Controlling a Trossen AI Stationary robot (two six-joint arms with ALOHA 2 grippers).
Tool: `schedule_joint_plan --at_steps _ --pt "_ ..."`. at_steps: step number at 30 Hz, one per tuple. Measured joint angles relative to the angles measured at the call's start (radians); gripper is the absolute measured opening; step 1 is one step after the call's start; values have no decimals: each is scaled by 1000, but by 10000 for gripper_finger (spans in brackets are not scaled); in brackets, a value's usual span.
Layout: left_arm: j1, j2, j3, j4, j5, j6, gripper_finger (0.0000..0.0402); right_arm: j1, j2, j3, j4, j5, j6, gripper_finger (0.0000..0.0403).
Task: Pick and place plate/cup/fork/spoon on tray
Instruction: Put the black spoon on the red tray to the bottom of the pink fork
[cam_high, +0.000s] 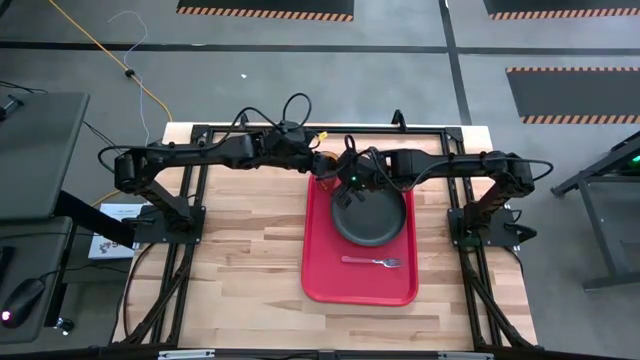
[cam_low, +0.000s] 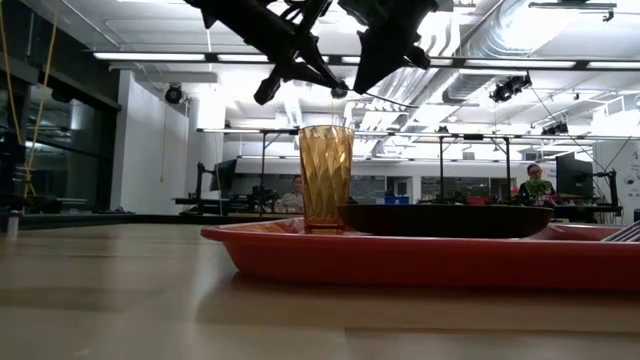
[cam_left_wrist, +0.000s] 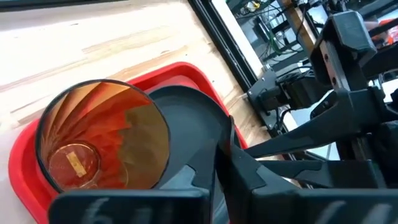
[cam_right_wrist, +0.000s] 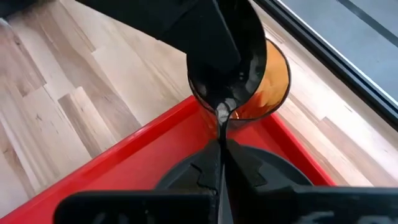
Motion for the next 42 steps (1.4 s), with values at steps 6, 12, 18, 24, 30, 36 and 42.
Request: schedule_joint_plan --at_steps 6,12,18,24,30,36,42 --pt "7 0 0 -8 11 39 4 -1 -4 0 0 -32 24 10" --pt "38 -9 0 -32 63 79 2 -25 -49 2 -32 -124 15 86" --pt "52 -81 -1 -98 163 263 1 -26 -140 2 -106 -132 -35 189" --pt "16 -135 1 -155 203 415 1 -26 -186 2 59 -230 -149 232" --pt "-60 -129 0 -154 116 438 1 -27 -155 1 255 -254 -189 229" --pt "-101 -129 0 -142 58 490 1 -27 -115 1 263 -284 -213 205" --pt "-135 -129 0 -125 -11 582 0 -27 -89 0 261 -295 -234 155"
